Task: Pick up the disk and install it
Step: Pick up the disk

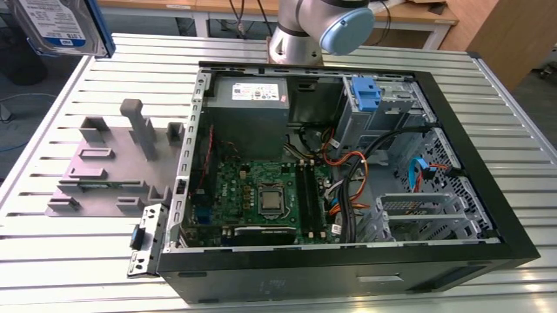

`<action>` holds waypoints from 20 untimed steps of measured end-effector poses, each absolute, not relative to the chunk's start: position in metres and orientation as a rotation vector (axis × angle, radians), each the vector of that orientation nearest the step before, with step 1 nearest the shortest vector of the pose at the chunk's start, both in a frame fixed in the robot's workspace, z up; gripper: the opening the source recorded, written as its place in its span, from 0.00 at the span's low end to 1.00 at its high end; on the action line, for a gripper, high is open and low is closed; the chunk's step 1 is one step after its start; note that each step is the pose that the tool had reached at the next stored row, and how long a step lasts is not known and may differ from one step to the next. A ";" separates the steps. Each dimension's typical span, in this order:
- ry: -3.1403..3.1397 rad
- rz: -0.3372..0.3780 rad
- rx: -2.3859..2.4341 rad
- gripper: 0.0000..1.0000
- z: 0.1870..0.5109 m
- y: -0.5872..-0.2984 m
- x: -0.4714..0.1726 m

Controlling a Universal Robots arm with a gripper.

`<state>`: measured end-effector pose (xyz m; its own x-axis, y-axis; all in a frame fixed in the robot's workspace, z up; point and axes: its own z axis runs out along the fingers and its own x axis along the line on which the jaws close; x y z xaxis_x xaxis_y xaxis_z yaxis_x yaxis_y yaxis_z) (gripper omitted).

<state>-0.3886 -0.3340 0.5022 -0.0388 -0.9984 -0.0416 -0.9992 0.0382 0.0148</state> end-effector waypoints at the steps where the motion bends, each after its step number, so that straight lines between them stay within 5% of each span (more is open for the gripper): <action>1: 2.249 0.062 -2.164 0.35 0.502 -0.334 -0.389; 20: 2.249 0.062 -2.164 0.35 0.522 -0.334 -0.389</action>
